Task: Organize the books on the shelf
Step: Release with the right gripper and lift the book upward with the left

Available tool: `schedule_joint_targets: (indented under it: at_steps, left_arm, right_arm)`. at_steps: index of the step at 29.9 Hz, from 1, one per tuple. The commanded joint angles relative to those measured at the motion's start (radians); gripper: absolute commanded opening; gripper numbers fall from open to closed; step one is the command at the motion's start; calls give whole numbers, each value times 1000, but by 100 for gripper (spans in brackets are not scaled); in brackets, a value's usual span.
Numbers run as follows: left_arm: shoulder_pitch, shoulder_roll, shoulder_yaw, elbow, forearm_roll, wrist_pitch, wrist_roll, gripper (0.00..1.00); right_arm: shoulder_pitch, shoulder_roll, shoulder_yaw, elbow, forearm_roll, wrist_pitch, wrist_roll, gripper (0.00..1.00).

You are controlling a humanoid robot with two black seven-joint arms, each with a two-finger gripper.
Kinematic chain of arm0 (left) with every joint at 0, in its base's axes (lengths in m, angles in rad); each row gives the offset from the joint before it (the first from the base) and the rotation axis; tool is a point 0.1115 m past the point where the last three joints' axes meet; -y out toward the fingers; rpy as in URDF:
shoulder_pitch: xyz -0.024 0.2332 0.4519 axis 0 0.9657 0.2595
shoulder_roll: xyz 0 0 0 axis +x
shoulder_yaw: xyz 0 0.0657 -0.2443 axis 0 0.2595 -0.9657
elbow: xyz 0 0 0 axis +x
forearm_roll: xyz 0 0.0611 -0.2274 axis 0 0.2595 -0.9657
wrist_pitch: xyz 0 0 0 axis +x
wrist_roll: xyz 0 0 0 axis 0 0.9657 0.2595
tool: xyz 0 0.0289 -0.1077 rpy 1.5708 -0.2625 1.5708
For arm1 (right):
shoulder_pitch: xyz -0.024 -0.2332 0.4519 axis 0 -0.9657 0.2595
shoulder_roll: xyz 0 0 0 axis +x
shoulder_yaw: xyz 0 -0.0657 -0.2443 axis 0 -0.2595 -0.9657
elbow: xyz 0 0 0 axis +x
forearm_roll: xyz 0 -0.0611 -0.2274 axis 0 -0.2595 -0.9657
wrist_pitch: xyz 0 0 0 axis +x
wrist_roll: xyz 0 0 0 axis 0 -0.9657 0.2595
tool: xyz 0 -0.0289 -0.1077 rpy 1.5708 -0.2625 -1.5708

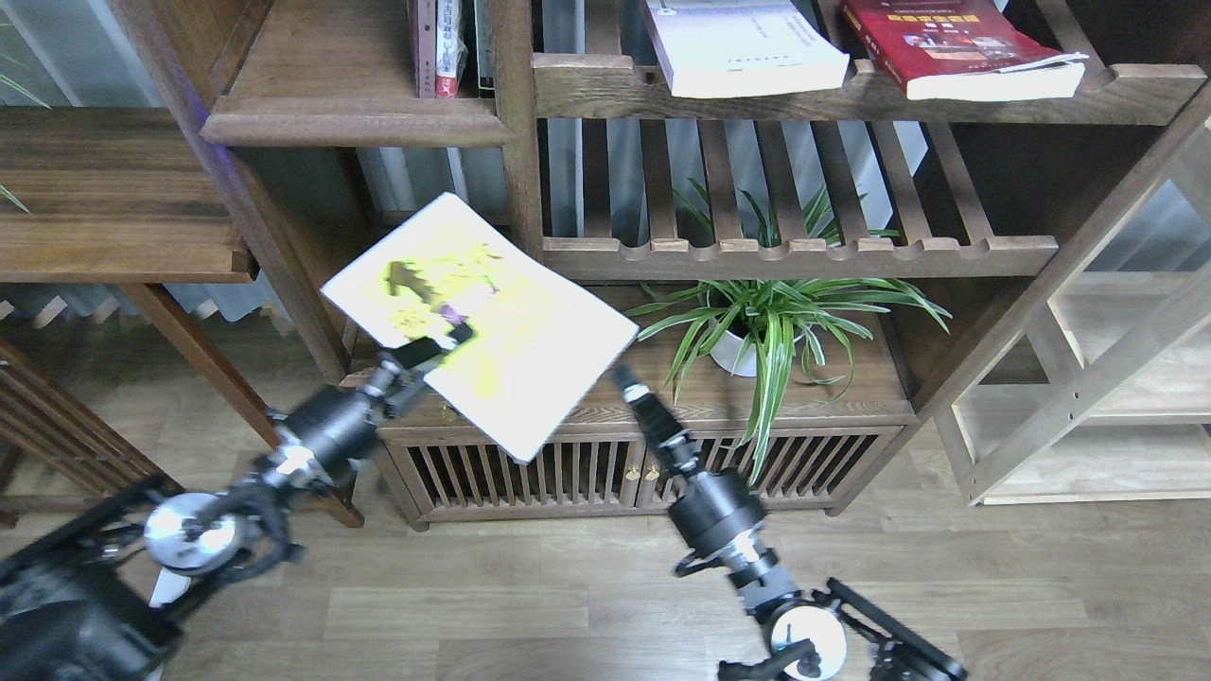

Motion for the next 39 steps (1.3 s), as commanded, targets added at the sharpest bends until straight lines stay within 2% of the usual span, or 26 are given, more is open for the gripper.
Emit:
schedule_joint_targets:
  at_steps: [1, 10, 15, 19, 25, 31, 35, 39]
  left_arm:
    - [0, 68, 5, -5, 4, -1, 0, 5]
    - [0, 250, -25, -83, 65, -1, -2, 3]
    - [2, 365, -60, -184, 91, -1, 0, 3]
    - [10, 459, -150, -269, 129, -1, -2, 3]
    - [11, 519, -354, -365, 188, -1, 0, 0]
    - [13, 528, -534, -350, 303, -1, 3, 0]
    - [11, 528, -600, -335, 334, -1, 7, 0]
    - [-25, 516, -618, -307, 341, -1, 59, 0]
  right_arm:
    - [2, 1, 22, -18, -4, 0, -1, 98]
    - [4, 1, 68, -61, -4, 0, -1, 98]
    - [4, 1, 76, -96, -4, 0, -1, 99]
    - [4, 1, 76, -115, -7, 0, -1, 99]
    - [5, 1, 86, -142, -7, 0, -1, 99]
    - [4, 1, 86, -155, -7, 0, -1, 99]
    - [4, 1, 86, -155, -7, 0, -1, 99]
    - [4, 1, 82, -155, -7, 0, -1, 99]
